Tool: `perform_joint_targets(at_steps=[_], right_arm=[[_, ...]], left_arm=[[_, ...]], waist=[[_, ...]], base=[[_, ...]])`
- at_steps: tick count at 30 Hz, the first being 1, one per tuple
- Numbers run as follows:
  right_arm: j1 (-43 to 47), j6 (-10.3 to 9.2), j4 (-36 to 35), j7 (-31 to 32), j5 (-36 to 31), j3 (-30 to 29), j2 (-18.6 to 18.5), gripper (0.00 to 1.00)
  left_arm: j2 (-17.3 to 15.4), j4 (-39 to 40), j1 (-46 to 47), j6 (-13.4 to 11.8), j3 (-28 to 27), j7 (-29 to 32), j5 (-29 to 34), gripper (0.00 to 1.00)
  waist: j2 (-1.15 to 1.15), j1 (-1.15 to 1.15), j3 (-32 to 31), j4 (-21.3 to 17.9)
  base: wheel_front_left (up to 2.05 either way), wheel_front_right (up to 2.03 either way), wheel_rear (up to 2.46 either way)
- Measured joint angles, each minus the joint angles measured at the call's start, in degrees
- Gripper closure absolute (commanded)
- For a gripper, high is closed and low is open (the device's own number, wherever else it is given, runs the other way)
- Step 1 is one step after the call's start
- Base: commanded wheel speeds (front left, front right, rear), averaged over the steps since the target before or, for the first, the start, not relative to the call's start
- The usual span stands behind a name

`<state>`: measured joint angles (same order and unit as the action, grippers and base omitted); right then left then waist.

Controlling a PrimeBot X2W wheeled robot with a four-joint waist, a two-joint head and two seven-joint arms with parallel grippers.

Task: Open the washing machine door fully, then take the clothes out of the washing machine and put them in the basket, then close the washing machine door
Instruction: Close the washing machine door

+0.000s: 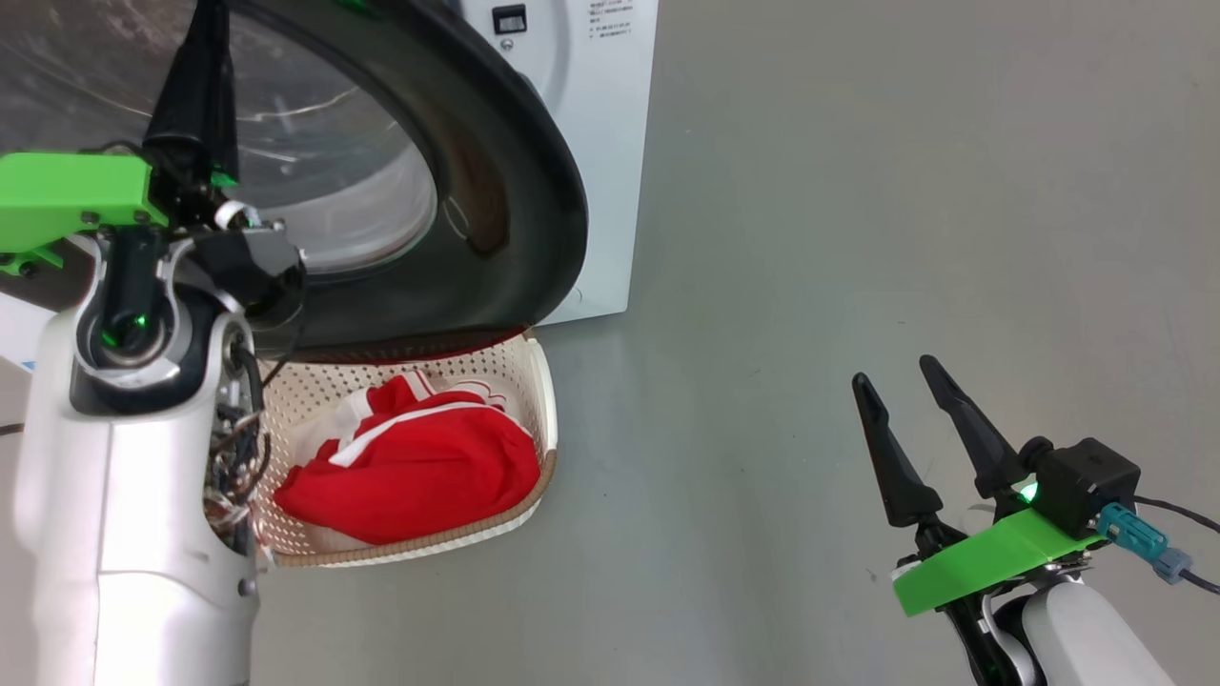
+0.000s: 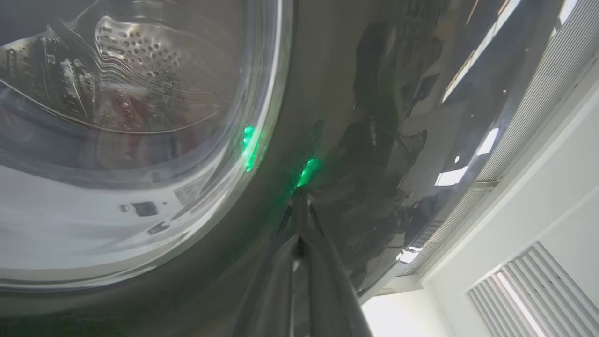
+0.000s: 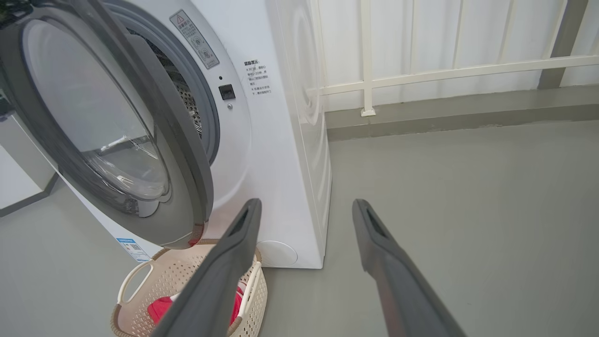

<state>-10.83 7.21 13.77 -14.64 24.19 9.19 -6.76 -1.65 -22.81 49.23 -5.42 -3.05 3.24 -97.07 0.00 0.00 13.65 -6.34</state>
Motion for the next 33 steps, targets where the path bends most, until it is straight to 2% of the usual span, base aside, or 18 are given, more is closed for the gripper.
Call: perform_joint_targets(at_steps=[8,9,10,15,19,24,30,33], right_arm=[[0.0,-0.01,0.7,0.0,0.5,0.7,-0.3,0.00],[0.0,-0.01,0.7,0.0,0.5,0.7,-0.3,0.00],[0.0,-0.01,0.9,0.0,0.5,0.7,-0.3,0.00],[0.0,0.00,1.3,0.0,0.5,0.9,-0.3,0.00],[0.1,-0.01,1.7,0.0,0.5,1.1,-0.3,0.00],[1.1,-0.01,2.1,0.0,0.5,1.4,0.1,0.00],[3.7,-0.01,2.2,0.0,0.5,0.8,0.5,0.00],[4.2,-0.01,2.1,0.0,0.5,0.5,0.6,0.00]], left_arm=[[0.1,-4.1,1.1,2.0,-0.5,2.8,-2.1,0.98],[0.1,-4.1,1.1,2.0,-0.5,2.8,-2.1,0.58],[0.1,-4.2,1.0,2.0,-0.5,3.0,-2.2,0.02],[0.1,-2.5,-2.5,2.5,-0.2,4.4,-2.6,0.00],[-1.5,0.2,-8.8,3.1,0.5,3.9,-0.3,0.00],[-6.4,5.5,-18.7,7.1,3.5,-2.1,11.1,0.00],[-11.2,11.9,-31.5,6.9,8.5,-11.1,27.8,0.00],[-12.9,15.1,-36.0,5.3,10.5,-14.8,35.6,0.00]], waist=[[0.00,0.00,-0.8,0.0],[0.00,0.00,-0.8,0.0],[0.00,0.00,-1.2,0.0],[0.00,0.00,-3.2,0.1],[0.00,0.00,-5.2,0.2],[0.00,0.00,-8.2,0.1],[0.00,0.00,-11.9,0.2],[0.00,0.00,-13.4,0.4]], base=[[0.00,0.00,0.00],[0.00,0.00,0.00],[0.00,0.00,0.00],[0.00,0.00,0.00],[0.00,0.00,0.00],[0.00,0.00,0.00],[0.00,0.00,0.00],[0.00,0.00,0.00]])
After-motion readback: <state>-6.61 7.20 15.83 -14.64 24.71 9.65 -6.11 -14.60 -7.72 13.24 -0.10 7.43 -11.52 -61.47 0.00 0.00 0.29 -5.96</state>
